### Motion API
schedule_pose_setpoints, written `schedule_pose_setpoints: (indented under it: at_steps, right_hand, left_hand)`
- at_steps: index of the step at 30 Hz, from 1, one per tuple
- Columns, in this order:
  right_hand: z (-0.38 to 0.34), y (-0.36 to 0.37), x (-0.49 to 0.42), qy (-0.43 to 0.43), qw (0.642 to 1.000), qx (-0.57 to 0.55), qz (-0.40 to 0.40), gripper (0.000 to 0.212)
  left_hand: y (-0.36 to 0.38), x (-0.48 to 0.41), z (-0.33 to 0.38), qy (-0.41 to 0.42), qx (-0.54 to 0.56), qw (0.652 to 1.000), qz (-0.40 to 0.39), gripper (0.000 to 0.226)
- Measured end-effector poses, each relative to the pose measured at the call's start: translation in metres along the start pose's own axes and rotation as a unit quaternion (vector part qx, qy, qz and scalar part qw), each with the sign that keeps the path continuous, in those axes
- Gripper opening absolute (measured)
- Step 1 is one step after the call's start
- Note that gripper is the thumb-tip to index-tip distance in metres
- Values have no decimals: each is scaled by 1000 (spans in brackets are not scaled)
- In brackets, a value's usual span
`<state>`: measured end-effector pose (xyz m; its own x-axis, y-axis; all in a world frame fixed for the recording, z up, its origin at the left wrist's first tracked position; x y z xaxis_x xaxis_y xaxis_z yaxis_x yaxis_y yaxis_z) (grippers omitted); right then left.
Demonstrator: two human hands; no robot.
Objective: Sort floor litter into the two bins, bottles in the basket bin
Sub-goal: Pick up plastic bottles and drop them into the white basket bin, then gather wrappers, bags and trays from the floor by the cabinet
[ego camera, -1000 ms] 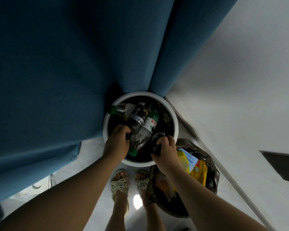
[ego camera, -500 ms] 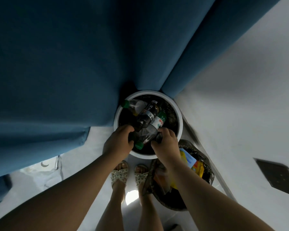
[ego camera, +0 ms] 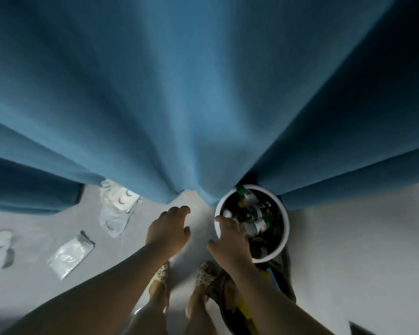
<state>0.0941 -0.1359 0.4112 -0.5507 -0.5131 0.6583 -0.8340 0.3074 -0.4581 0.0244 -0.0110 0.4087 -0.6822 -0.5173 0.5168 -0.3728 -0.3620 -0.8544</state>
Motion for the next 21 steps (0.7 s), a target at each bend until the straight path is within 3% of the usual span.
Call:
schedule_pose_setpoints:
  at_steps: [5,12,21]
  right_hand:
    - [-78,49,9,-85,989,103,-67,58]
    - [-153,160,18,-123,963,202,-130,55]
    - [-220,283,41,-147,925,300,-184,54]
  left_hand:
    - [-12,37,-76,-105,56,993,15,45]
    - [-4,91,-203,-215,136,967,15,46]
    - [31,161,-347,-281,202,938,-3,47]
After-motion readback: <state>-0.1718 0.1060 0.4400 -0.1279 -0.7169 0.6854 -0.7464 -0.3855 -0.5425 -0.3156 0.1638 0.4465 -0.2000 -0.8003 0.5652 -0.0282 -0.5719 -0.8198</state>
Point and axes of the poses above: each hand's wrist, its own x-axis away from the middle knuckle, its own y-axis out of the palm, z = x × y, the point moved 7 cm from there along -x, towards the middle knuckle, and after that the axes turned 14 degrees about -x, right-handed, at the moved point
